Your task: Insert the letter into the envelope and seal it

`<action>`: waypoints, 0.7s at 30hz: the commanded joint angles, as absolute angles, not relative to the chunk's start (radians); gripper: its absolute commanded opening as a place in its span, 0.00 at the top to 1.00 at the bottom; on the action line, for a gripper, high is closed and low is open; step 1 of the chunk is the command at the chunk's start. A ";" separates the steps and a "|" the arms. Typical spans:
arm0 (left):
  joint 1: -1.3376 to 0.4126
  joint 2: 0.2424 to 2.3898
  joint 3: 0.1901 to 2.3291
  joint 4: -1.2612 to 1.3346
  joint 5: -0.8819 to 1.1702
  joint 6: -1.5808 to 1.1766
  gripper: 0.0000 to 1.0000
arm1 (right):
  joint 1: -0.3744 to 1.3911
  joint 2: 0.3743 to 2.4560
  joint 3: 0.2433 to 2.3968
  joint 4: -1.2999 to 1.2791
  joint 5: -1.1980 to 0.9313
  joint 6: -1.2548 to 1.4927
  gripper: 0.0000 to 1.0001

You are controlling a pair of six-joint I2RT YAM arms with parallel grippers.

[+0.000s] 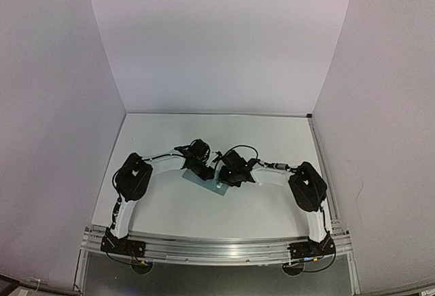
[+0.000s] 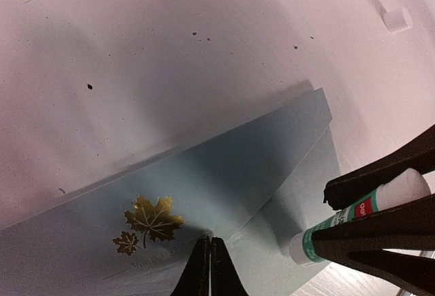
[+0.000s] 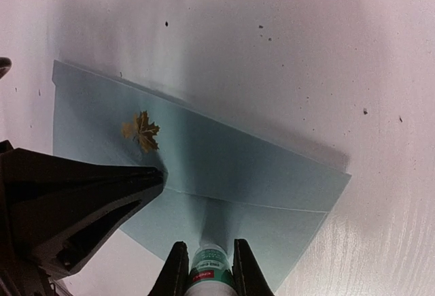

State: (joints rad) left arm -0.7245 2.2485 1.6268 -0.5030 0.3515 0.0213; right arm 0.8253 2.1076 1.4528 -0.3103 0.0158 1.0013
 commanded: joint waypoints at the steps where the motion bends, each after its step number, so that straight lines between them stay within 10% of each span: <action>1: -0.683 2.230 1.546 -0.605 0.167 0.009 0.96 | 0.842 2.175 1.407 -0.417 0.014 1.000 1.00; 21: -0.597 2.207 1.520 -0.581 0.151 0.021 0.96 | 0.838 2.186 1.411 -0.417 0.009 0.998 1.00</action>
State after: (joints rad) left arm -0.6270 2.1975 1.5608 -0.4988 0.2502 0.0250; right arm 0.8303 2.1188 1.4521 -0.2730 -0.0005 1.0039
